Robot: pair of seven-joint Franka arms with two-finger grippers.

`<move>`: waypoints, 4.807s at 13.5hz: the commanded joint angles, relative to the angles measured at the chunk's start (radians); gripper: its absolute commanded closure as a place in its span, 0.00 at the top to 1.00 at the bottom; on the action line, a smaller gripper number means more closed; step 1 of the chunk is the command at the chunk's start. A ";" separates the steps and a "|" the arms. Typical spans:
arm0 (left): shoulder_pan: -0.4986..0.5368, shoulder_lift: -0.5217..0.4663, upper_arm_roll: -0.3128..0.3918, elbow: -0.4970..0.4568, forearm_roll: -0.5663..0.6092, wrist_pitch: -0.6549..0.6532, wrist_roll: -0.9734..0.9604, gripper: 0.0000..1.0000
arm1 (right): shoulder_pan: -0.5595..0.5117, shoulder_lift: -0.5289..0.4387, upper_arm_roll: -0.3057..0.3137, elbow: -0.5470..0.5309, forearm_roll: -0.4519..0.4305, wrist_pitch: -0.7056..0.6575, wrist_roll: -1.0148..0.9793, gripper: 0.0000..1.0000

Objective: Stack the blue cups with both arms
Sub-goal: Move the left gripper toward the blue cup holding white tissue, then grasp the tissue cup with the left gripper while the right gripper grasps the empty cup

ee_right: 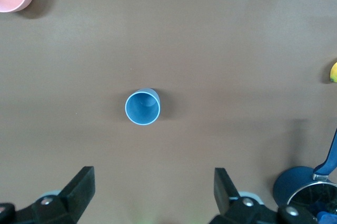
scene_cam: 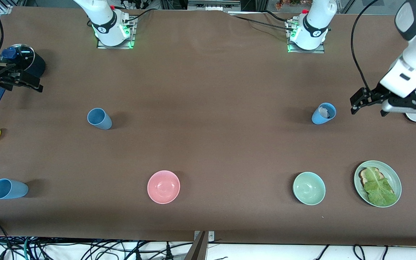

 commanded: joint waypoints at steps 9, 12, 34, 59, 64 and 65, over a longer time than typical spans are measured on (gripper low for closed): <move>-0.010 -0.236 0.057 -0.256 0.051 -0.102 0.108 1.00 | -0.009 -0.012 0.008 -0.011 -0.007 -0.004 -0.002 1.00; -0.015 -0.251 0.098 -0.269 0.059 -0.101 0.181 1.00 | -0.009 -0.012 0.008 -0.011 -0.007 -0.003 -0.002 1.00; -0.058 -0.119 0.220 -0.464 0.122 0.238 0.255 1.00 | 0.006 0.194 0.013 -0.073 -0.036 0.122 -0.043 1.00; -0.024 0.158 0.174 -0.559 -0.197 0.560 0.280 1.00 | 0.005 0.188 0.025 -0.627 -0.039 0.807 -0.134 0.89; -0.021 0.197 0.167 -0.559 -0.206 0.595 0.278 1.00 | 0.005 0.194 0.025 -0.626 -0.036 0.799 -0.109 0.06; -0.021 0.210 0.167 -0.559 -0.206 0.600 0.278 1.00 | 0.005 0.194 0.025 -0.624 -0.036 0.799 -0.097 0.00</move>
